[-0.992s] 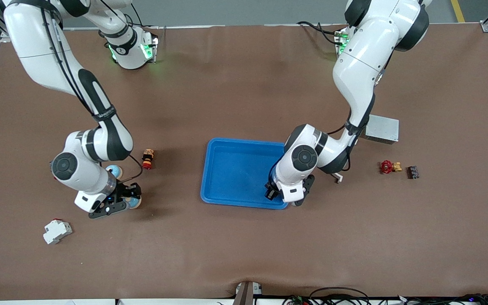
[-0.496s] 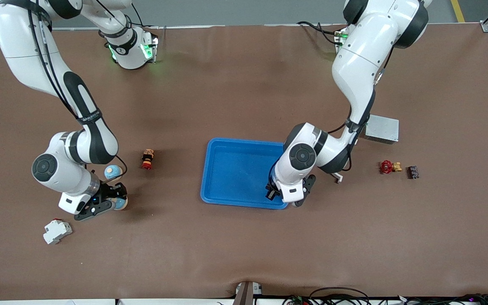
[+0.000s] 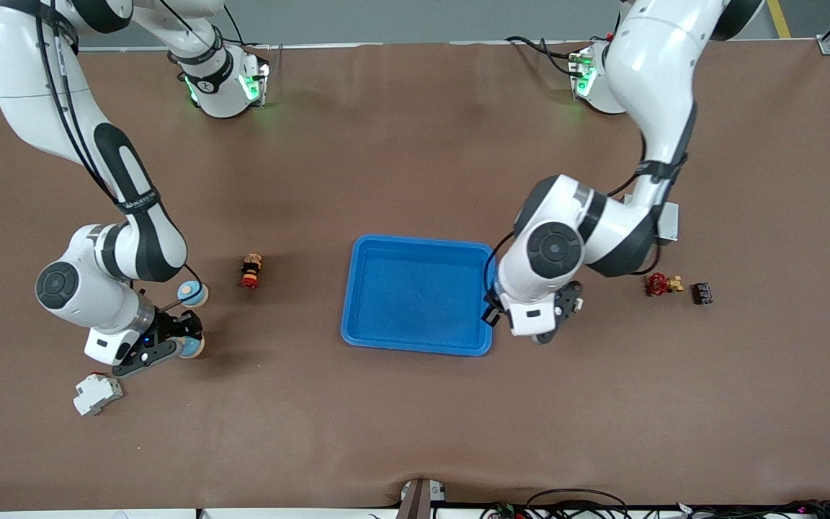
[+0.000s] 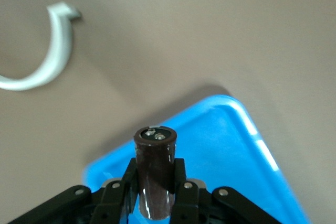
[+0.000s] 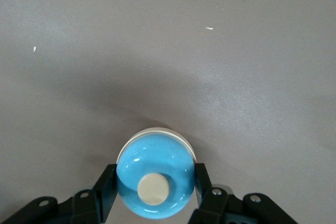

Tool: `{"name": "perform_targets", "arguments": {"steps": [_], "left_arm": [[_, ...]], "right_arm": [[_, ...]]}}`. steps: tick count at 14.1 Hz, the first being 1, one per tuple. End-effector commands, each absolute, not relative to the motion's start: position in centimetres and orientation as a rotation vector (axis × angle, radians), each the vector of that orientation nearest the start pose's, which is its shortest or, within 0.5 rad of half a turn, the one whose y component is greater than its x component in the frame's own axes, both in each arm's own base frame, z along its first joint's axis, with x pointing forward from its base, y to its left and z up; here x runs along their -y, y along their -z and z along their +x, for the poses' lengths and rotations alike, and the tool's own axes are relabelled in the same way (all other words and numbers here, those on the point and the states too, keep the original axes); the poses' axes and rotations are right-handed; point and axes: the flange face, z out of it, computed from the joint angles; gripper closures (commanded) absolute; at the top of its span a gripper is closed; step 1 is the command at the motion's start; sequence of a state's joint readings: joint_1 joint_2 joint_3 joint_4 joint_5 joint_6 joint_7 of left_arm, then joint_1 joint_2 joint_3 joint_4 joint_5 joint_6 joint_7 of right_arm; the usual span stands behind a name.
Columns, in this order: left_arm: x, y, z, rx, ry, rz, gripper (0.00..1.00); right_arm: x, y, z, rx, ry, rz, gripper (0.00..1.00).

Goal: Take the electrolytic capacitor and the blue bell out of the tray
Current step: 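Carry the capacitor with the left gripper while the right gripper carries the bell, then place the capacitor near the valve while the right gripper places the bell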

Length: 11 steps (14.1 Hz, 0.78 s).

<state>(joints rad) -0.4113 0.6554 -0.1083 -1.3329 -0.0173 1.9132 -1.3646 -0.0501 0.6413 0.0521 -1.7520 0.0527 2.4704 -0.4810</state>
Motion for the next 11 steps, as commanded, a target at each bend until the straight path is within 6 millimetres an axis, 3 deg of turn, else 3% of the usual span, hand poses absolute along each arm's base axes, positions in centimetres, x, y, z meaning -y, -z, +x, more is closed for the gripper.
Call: {"name": "perform_targets", "arguments": {"steps": [1,4,8,11], "left_arm": [[29.7,-37.9,62.7,1.123,-0.268,-2.876,1.0],[23.6,-40.5,60.4,0.864,-0.319,-2.948,1.0],[13.5,-43.4,56.2,0.582,-0.345,-3.031,1.0],[6.5,-43.5,54.5,0.444,-0.376,-3.072,1.0]], "right_arm": [[1.1,-21.5,67.1,0.692,0.153,-3.007,1.0],[1.8,-21.4,67.1,0.678,0.151,-3.011,1.0],[2.3,-21.0,67.3,0.677,0.152,-3.011,1.0],[3.3,-20.1,67.4,0.647,0.143,-3.012,1.0]]}}
